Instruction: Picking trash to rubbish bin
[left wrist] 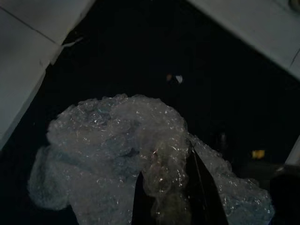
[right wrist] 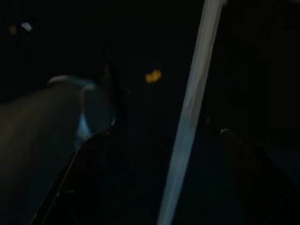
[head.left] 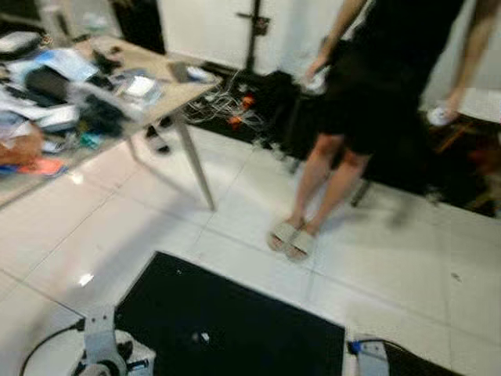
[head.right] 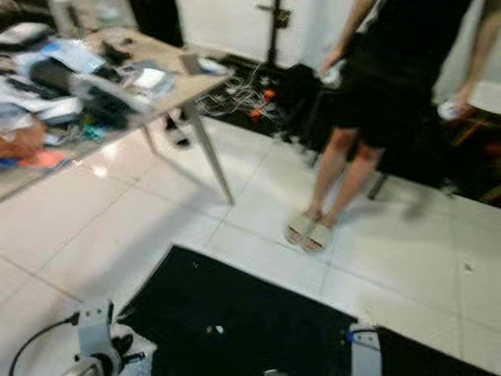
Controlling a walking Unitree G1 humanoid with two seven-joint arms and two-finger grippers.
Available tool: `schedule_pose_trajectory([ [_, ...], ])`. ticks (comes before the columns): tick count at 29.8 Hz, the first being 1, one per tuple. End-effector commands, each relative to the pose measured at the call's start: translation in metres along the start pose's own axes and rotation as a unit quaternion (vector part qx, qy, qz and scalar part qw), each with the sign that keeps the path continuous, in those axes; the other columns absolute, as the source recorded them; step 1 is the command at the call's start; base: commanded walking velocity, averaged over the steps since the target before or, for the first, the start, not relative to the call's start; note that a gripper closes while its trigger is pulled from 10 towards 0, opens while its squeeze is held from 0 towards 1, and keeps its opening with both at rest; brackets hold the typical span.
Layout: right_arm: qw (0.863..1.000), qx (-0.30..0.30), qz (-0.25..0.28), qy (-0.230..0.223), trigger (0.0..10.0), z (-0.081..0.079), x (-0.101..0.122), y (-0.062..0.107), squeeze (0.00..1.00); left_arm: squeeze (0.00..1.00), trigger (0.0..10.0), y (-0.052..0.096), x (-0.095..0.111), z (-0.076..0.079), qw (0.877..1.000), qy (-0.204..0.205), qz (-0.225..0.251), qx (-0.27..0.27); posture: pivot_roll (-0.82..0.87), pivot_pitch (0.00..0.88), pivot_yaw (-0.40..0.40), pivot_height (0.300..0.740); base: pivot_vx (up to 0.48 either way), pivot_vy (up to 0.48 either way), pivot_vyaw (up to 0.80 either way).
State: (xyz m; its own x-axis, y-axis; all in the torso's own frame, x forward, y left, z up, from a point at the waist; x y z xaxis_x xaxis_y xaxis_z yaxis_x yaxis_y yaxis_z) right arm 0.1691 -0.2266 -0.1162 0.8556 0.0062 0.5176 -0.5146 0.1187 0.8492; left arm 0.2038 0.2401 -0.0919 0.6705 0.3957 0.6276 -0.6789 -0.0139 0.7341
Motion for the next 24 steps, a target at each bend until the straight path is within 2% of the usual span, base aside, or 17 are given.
schedule_pose_trajectory([
  [1,1.0,-0.006,-0.01,-0.002,10.0,0.004,-0.005,0.001,0.0,0.0,10.0,0.002,-0.008,-0.003,1.0,0.004,-0.013,0.012,-0.04,0.085,0.021,0.74,0.0,0.0,-0.8],
  [12,1.0,-0.007,-0.017,0.0,10.0,0.004,-0.008,0.001,0.0,0.0,10.0,0.004,-0.018,-0.007,0.999,0.019,-0.027,0.03,-0.05,0.082,0.023,0.74,0.0,0.0,-0.8],
  [14,1.0,-0.007,-0.017,0.0,10.0,0.004,-0.008,0.001,0.0,0.0,10.0,0.006,-0.025,-0.01,0.998,0.023,-0.036,0.037,-0.05,0.082,0.023,0.74,0.0,0.0,-0.8],
  [24,1.0,-0.005,-0.023,0.0,10.0,0.001,-0.011,0.001,0.0,0.0,10.0,0.008,-0.033,-0.011,0.998,0.023,-0.051,0.043,-0.06,0.088,0.03,0.74,0.0,0.0,-0.8],
])
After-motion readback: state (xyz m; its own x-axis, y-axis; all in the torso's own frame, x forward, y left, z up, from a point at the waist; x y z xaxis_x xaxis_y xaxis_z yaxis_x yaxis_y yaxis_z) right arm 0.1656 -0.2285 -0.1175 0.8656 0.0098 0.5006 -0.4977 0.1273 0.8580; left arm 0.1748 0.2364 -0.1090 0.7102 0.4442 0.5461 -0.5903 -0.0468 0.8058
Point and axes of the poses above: a point about 5 cm out from each wrist's last joint towards the gripper, its own y axis pointing back from the gripper into the wrist, its own x axis along the axis of the wrist's last joint, z = x × y, the point moved 3 cm from there along -y, pointing out of the wrist towards the gripper, and after that the axes turned 6 degrees about y, right-handed, at the moved point
